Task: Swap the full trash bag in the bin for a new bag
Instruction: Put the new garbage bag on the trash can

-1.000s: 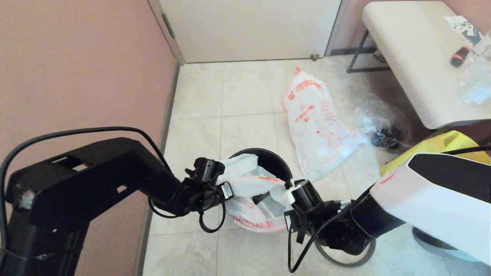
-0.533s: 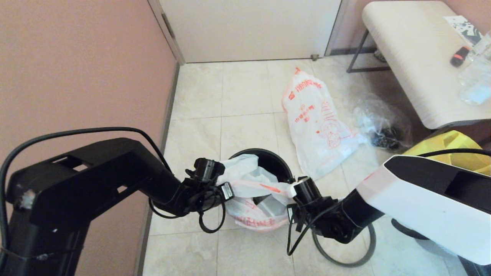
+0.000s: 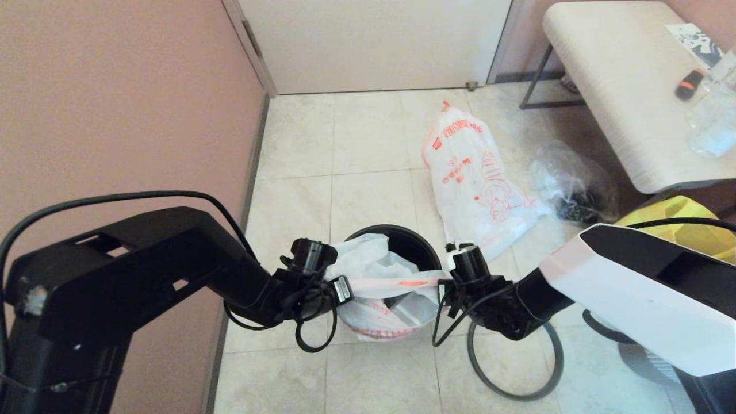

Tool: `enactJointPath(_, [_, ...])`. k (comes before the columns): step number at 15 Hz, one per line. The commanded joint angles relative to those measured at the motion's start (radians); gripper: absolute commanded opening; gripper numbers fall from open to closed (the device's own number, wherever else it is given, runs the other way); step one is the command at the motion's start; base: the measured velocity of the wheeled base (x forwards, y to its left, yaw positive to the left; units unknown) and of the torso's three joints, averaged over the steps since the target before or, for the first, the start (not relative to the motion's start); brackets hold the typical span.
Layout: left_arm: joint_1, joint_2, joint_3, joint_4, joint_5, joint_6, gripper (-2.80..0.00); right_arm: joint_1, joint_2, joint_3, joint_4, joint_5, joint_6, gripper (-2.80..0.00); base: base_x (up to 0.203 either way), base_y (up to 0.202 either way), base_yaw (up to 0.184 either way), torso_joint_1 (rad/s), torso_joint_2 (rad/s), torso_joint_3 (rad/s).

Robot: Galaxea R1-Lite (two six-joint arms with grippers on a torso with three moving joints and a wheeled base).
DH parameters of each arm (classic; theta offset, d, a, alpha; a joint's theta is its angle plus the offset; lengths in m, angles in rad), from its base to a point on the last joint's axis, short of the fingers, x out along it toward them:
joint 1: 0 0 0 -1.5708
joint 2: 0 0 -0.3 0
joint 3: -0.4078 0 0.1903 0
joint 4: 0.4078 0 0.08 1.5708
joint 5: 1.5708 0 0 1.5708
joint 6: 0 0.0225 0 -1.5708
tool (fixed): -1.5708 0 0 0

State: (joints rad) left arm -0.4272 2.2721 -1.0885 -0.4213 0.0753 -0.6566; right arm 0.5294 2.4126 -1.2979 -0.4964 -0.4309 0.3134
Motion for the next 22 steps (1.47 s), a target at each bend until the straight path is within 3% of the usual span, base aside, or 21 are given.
enactJointPath(1, [-0.004,-0.003,0.009,-0.002,-0.014,-0.002,-2.8,-0.001,-0.011,-0.004,-0.005,-0.001,0.016,-2.8,0.0,0.0,0.0,0.0,0.0,0.0])
enactJointPath(9, [-0.022,-0.026,0.057,-0.005,-0.109,0.067,-2.8,0.002,-0.039,-0.042,-0.003,0.01,0.056,-2.8,0.0,0.0,0.0,0.0,0.0,0.0])
enactJointPath(14, [-0.025,-0.019,0.047,-0.004,-0.105,0.076,-2.8,0.001,-0.116,0.013,0.026,0.032,0.116,-2.8,0.0,0.0,0.0,0.0,0.0,0.0])
enactJointPath(17, [-0.025,-0.022,0.045,-0.007,-0.094,0.075,-2.8,0.004,-0.105,0.071,0.141,0.032,0.115,-2.8,0.0,0.0,0.0,0.0,0.0,0.0])
enactJointPath(22, [-0.025,-0.019,0.045,-0.007,-0.094,0.074,-2.8,0.024,-0.159,0.167,0.031,0.043,0.133,-2.8,0.0,0.0,0.0,0.0,0.0,0.0])
